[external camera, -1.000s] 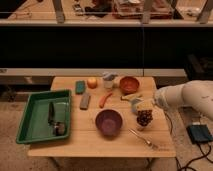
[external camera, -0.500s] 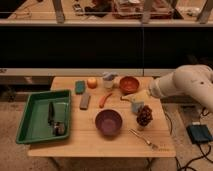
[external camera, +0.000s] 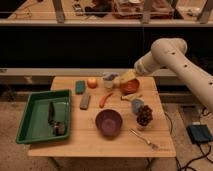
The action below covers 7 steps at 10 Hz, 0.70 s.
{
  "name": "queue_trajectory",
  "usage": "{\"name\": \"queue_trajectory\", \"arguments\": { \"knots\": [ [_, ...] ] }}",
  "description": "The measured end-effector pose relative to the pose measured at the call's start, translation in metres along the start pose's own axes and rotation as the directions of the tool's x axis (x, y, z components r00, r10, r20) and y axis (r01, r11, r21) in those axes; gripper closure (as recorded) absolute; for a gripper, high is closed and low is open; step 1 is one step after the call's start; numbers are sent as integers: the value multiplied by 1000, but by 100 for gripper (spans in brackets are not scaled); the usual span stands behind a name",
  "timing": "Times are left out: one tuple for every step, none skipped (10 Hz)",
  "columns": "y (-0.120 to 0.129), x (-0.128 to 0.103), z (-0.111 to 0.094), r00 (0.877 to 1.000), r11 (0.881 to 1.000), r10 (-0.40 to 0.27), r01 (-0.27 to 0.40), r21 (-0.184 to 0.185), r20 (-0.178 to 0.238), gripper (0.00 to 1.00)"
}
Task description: Place pepper in red bowl
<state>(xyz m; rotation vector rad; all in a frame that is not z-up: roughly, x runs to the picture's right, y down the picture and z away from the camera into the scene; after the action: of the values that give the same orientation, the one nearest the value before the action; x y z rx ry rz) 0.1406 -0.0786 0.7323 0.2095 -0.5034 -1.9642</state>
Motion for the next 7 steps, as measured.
{"name": "queue_trajectory", "arguments": {
  "knots": [
    [0,0,0,1000,1000,1,-1,-1,0,20],
    [2,-1,-1,1000,1000,4,-4,-3,0,20],
    [2,-2,-1,1000,1000,5,-5,-4,1,20],
    [3,-1,0,1000,1000,14,-14,-10,6,20],
    [5,-1,2,999,999,34,-34,-29,22,20],
    [8,0,8,995,995,80,-76,-72,60,20],
    [8,7,31,973,973,189,-167,-159,136,20]
  ]
}}
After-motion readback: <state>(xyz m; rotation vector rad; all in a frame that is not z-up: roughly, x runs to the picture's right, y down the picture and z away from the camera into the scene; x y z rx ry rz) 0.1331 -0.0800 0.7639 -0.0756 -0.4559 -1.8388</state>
